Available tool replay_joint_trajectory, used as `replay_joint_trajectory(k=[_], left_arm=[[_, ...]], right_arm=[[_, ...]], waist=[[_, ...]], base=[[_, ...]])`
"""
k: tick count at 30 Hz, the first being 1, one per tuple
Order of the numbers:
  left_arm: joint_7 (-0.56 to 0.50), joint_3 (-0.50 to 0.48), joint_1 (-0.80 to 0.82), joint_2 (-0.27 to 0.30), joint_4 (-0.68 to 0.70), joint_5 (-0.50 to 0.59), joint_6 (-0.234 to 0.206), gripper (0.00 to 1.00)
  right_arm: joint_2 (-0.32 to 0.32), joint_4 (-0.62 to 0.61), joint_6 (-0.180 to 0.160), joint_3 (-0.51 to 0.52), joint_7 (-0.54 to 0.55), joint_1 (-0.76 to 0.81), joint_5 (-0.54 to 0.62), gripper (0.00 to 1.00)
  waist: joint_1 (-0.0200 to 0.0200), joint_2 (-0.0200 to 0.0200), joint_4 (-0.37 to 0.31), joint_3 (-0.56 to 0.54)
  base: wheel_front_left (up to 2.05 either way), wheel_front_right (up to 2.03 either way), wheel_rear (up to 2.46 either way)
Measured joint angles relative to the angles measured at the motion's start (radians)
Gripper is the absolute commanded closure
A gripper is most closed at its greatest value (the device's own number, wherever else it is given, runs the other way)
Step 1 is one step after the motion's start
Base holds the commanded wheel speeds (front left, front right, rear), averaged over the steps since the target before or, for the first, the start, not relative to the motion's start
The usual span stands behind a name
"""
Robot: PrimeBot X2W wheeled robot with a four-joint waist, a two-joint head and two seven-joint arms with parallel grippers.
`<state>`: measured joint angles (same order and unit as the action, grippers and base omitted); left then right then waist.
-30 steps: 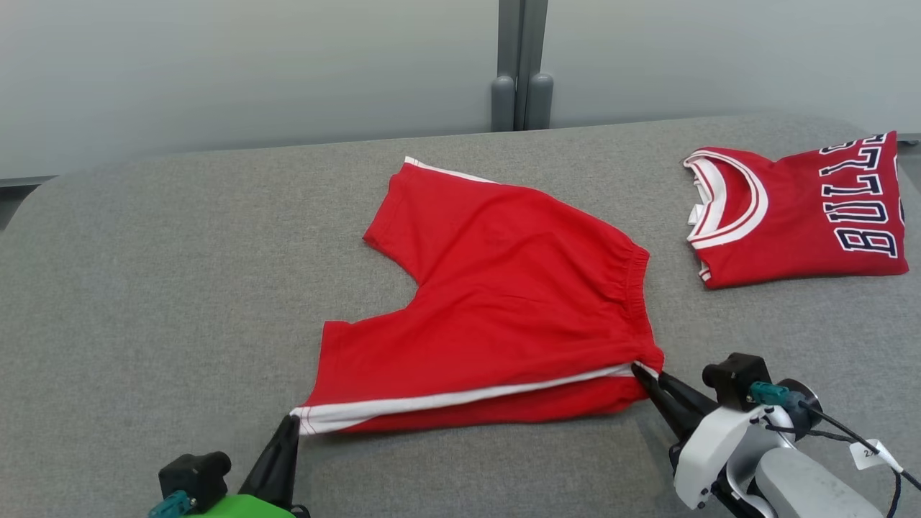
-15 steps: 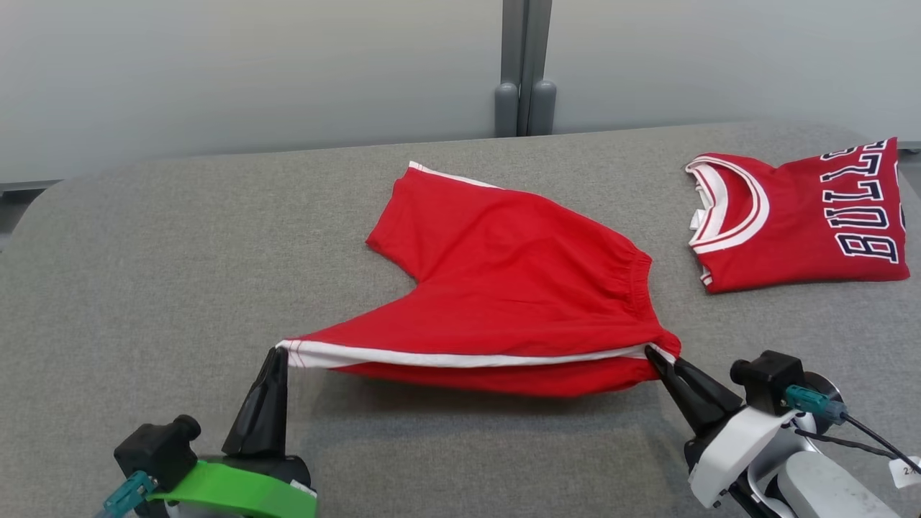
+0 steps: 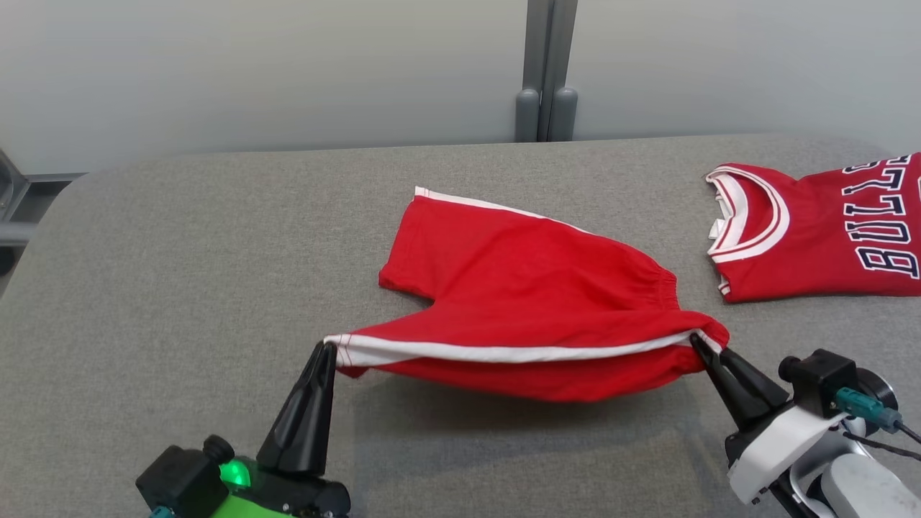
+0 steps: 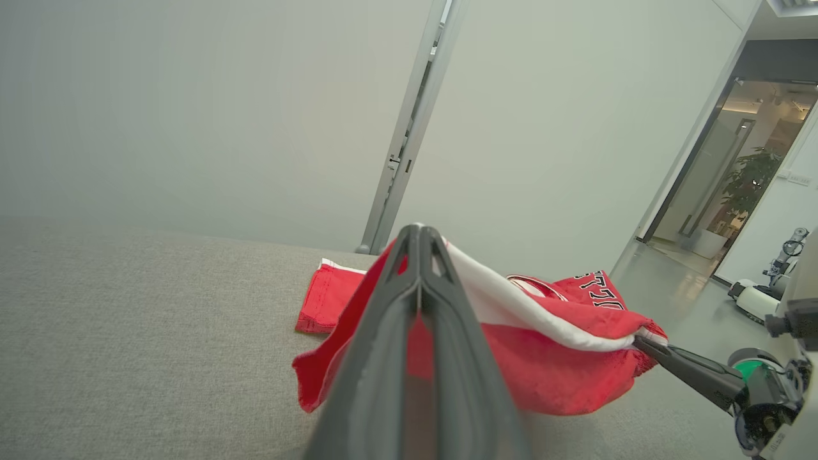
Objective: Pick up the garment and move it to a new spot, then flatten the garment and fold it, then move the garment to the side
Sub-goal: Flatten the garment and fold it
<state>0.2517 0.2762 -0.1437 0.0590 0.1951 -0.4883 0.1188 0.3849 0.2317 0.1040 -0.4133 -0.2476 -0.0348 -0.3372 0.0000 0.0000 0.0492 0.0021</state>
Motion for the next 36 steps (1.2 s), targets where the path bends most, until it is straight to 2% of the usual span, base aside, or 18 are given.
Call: replay_joint_trajectory(k=[4, 12, 22, 30, 36], left_arm=[[0.0, -0.002, -0.042, 0.019, -0.016, 0.001, 0.0, 1.0], [-0.044, -0.017, -0.014, 0.055, -0.111, -0.004, 0.0, 1.0], [-0.08, -0.025, 0.299, 0.054, -0.207, 0.011, 0.0, 1.0], [-0.139, -0.033, 0.551, 0.046, -0.371, 0.037, -0.005, 1.0], [-0.179, -0.048, 0.697, 0.054, -0.497, 0.083, -0.032, 1.0]], right_arm=[[0.003, 0.011, 0.004, -0.036, -0.001, 0.026, 0.0, 1.0], [-0.002, 0.044, 0.015, -0.076, -0.001, 0.0, -0.027, 1.0], [-0.041, 0.075, 0.019, -0.074, 0.035, -0.201, -0.105, 1.0], [-0.117, 0.144, 0.019, -0.078, 0.074, -0.335, -0.171, 1.0], [-0.184, 0.207, 0.019, -0.088, 0.101, -0.432, -0.219, 1.0]], waist=[[0.0, 0.0, -0.002, 0.007], [0.0, 0.0, -0.03, 0.041], [0.0, 0.0, -0.078, 0.114], [0.0001, 0.0, -0.134, 0.209], [0.0001, 0.0, -0.184, 0.286]], base=[[0.0, 0.0, 0.0], [0.0, 0.0, 0.0], [0.0, 0.0, 0.0], [0.0, 0.0, 0.0], [0.0, 0.0, 0.0]])
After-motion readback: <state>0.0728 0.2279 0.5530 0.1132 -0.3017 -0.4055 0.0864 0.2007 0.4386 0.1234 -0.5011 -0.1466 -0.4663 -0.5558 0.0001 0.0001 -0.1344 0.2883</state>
